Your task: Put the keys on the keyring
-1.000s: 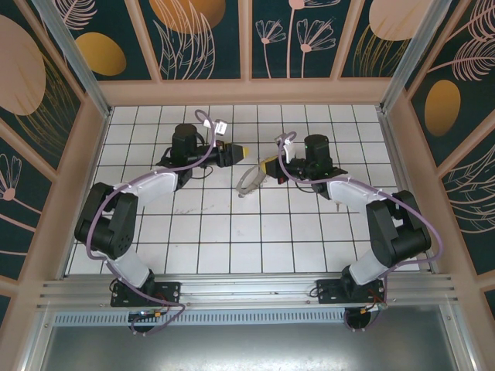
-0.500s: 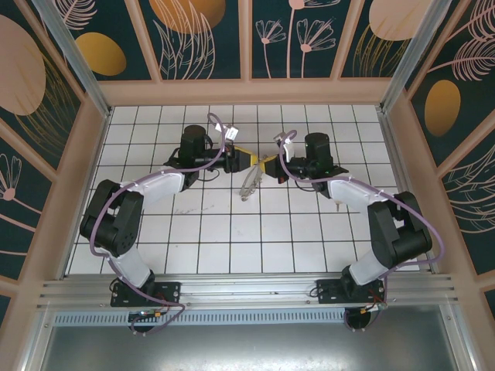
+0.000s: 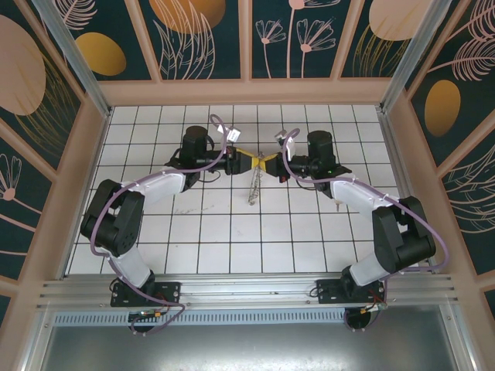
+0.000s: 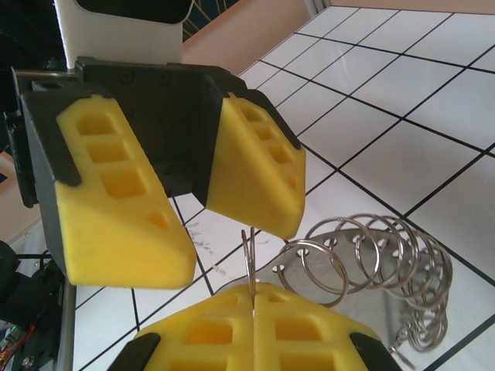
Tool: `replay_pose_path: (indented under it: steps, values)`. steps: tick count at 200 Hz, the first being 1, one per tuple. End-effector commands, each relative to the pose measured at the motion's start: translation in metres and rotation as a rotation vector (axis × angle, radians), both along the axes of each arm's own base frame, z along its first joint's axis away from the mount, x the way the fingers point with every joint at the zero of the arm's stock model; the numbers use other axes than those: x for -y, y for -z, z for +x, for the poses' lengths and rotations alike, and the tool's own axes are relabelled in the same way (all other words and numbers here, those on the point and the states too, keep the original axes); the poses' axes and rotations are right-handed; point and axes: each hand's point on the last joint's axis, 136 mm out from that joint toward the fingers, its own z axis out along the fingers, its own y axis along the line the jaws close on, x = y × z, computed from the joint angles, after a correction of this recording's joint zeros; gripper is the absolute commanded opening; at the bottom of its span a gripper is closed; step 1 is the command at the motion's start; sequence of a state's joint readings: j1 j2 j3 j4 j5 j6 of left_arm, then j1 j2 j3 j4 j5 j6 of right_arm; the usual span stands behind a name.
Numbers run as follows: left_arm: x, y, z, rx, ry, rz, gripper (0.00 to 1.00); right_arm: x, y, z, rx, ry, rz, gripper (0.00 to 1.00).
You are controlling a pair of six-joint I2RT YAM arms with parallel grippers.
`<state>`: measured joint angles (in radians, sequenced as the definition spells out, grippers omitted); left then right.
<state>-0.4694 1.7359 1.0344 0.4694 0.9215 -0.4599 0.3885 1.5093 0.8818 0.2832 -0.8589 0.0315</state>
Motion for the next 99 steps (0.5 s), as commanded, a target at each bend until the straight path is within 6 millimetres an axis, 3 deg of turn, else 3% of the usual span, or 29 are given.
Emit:
replay_pose_path:
  steps: [1,41,99]
  values:
    - [0.009,-0.008,-0.003,0.042,0.047,-0.018,0.48,-0.002,-0.035,-0.002,0.101,-0.043,0.05,0.0]
    - [0.012,-0.015,-0.004,0.051,0.061,-0.041,0.41,-0.002,-0.035,-0.002,0.098,-0.045,0.049,0.0]
    - [0.018,-0.018,-0.01,0.056,0.093,-0.053,0.18,-0.002,-0.035,-0.001,0.1,-0.042,0.049,0.0]
